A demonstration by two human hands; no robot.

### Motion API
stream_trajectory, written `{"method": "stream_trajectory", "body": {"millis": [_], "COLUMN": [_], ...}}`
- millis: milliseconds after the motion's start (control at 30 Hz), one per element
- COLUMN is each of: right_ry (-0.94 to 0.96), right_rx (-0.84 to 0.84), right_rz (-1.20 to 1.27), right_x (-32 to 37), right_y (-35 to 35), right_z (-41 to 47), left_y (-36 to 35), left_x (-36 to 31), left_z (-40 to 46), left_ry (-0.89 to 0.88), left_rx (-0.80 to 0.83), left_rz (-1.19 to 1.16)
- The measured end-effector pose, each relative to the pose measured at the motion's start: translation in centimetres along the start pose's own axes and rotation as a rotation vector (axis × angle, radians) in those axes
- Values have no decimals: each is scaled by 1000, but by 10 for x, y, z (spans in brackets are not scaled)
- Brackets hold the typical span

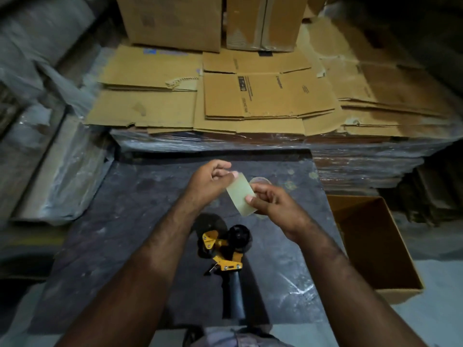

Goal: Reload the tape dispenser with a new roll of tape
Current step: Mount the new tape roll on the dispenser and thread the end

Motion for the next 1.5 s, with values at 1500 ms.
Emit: {"method": "stream_trajectory", "body": {"millis": [1500], "right_ry": [54], "right_rx": [-274], "right_rz": [-309], "right_x": [12], "right_y": [-113], "right_z": [-58], "left_y": [107], "left_x": [17], "left_z": [-91], "left_ry": [1], "left_rx": [188], "left_rz": [24]}}
Point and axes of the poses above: each hand's wrist, its own z-axis towards the middle knuckle, its own y-axis out of the back of the hand, x = y × z, the point moved 1 cm from there along z, towards the middle knuckle, and after that the axes turned 2 degrees about -z, right-handed, at the moved point
